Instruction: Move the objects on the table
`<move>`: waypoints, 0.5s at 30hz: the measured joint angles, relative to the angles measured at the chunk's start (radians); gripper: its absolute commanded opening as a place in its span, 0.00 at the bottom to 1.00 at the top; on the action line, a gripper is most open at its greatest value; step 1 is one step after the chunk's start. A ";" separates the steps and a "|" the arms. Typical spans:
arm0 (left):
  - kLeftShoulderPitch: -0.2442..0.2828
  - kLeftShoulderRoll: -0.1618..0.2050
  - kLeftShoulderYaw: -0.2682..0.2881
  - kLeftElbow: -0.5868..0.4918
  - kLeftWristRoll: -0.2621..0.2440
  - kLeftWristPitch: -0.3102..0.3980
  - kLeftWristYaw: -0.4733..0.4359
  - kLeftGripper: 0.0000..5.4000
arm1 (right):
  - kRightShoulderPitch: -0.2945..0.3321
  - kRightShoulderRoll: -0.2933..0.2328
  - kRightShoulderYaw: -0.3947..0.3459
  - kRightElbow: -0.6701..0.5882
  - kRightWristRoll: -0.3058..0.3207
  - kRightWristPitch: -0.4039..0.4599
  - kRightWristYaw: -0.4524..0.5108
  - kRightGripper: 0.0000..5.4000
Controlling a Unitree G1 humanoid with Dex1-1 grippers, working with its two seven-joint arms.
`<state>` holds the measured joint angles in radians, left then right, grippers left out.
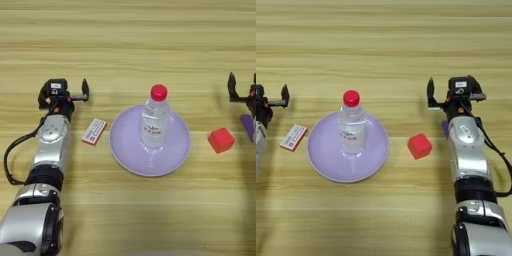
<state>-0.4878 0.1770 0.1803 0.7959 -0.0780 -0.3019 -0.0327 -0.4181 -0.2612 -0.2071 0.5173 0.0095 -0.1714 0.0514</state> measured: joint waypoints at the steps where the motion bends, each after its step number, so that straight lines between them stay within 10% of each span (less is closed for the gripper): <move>1: 0.000 0.000 0.000 0.000 0.000 0.000 -0.001 1.00 | -0.006 -0.001 0.000 0.015 0.000 -0.011 0.000 0.99; 9: 0.007 -0.003 0.002 -0.034 -0.011 -0.020 -0.028 1.00 | -0.030 -0.002 0.000 0.082 0.014 -0.020 0.007 0.99; 15: 0.069 -0.048 -0.014 -0.296 -0.071 0.015 -0.086 1.00 | -0.032 -0.002 0.010 0.089 0.013 -0.037 0.006 0.99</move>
<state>-0.4184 0.1294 0.1658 0.4995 -0.1493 -0.2871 -0.1186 -0.4504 -0.2630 -0.1974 0.6065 0.0223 -0.2088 0.0569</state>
